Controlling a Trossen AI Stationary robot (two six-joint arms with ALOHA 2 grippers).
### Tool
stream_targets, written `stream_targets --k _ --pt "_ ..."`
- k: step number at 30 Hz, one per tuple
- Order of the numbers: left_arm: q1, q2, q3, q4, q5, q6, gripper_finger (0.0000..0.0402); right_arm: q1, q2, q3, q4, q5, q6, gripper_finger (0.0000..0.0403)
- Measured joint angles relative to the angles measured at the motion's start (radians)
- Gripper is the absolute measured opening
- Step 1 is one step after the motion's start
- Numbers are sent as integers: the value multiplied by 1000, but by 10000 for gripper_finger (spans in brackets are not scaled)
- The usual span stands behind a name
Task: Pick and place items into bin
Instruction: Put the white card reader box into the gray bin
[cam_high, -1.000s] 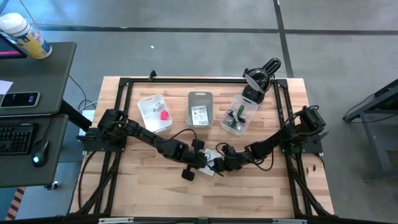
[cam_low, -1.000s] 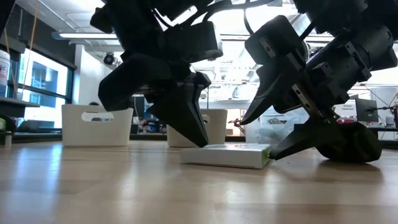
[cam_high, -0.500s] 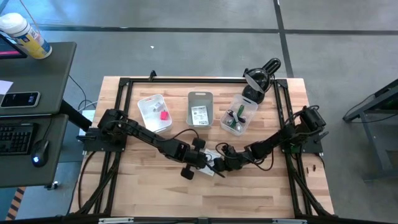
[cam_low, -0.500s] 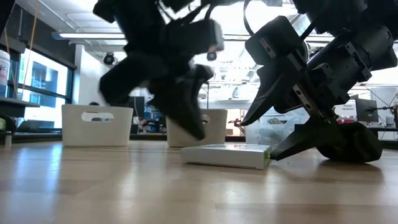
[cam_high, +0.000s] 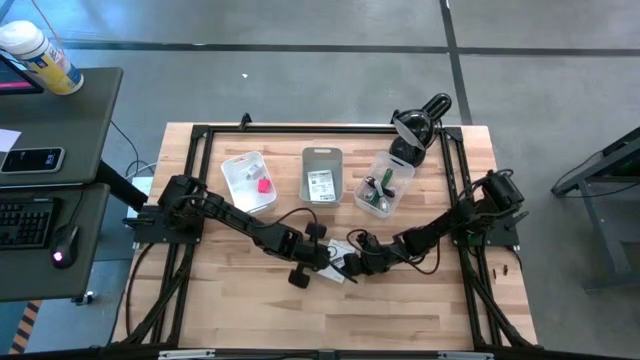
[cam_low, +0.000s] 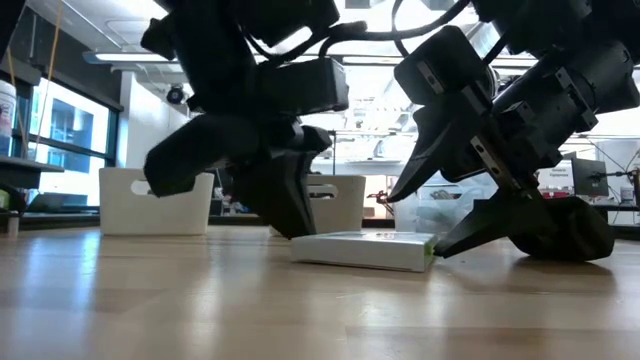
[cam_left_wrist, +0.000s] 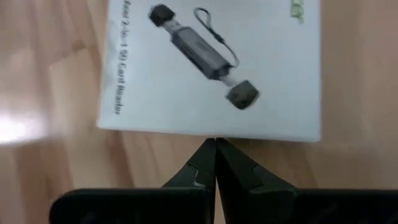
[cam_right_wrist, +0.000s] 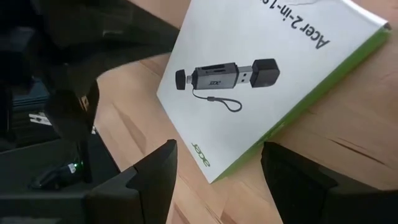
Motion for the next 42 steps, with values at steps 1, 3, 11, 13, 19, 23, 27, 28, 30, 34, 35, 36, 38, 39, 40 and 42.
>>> stream_targets --k 1,3,11,13,19,23,27,28,30,34,35,36,38,39,40,42 --pt "0 0 -3 4 12 -4 0 0 0 -1 1 1 1 222" --pt "0 8 -3 26 31 -15 0 -1 0 -2 1 2 3 222" --pt "1 30 -3 44 65 -26 0 -6 2 -8 68 2 -19 222" --pt "1 31 -3 48 68 -27 0 -6 3 -9 97 -2 -28 222" --pt "1 34 -3 53 70 -27 0 -4 0 4 255 14 -38 222" --pt "2 36 -3 81 78 -30 0 -10 -4 6 265 49 -41 221" --pt "2 37 -3 93 82 -30 0 -12 -5 6 221 24 -11 221" --pt "2 37 -2 95 82 -30 0 -11 -5 6 205 13 -3 219" --pt "2 38 -2 101 87 -37 0 -9 -4 5 170 -28 14 212" --pt "2 38 -2 106 97 -46 0 -4 6 -5 69 -84 29 194" --pt "2 38 -2 107 97 -47 0 -6 5 -3 64 -97 30 190" --pt "2 38 -2 109 100 -49 0 -7 2 -2 60 -98 29 188" --pt "2 39 -2 118 107 -52 0 -7 4 -4 44 -103 26 186" --pt "2 40 -2 122 111 -54 0 -7 3 -3 45 -106 26 188" --pt "2 40 -2 125 117 -56 0 -6 3 -3 42 -106 25 192" --pt "2 40 -3 132 124 -64 0 -6 3 -3 42 -111 25 205"
